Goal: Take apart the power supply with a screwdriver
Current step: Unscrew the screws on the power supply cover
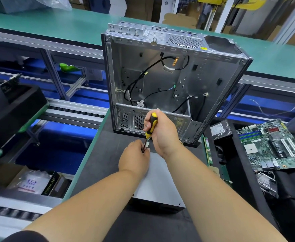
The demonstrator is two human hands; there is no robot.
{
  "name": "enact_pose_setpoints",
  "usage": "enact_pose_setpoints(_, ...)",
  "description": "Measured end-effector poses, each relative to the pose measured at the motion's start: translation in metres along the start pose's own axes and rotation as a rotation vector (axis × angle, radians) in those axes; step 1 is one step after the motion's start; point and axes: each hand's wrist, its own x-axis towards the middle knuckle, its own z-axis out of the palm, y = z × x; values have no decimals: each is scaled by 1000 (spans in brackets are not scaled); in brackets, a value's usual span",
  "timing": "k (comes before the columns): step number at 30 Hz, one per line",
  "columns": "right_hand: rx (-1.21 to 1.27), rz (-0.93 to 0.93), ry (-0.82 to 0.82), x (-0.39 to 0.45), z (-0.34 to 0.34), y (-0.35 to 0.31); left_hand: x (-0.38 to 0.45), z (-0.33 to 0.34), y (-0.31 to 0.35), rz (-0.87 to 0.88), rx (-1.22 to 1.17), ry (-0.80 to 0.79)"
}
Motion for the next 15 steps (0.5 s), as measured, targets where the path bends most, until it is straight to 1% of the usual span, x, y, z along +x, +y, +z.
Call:
enact_pose_setpoints(3,59,2,-58,-1,0,-1,0,0,0,1,-3,0)
enact_pose_setpoints(6,-36,-45,-95,-3,0,-2,0,-1,0,3,-7,-2)
enact_pose_setpoints(15,-97,-87,-38,-1,-9,-2,1,1,-2,12,-26,4)
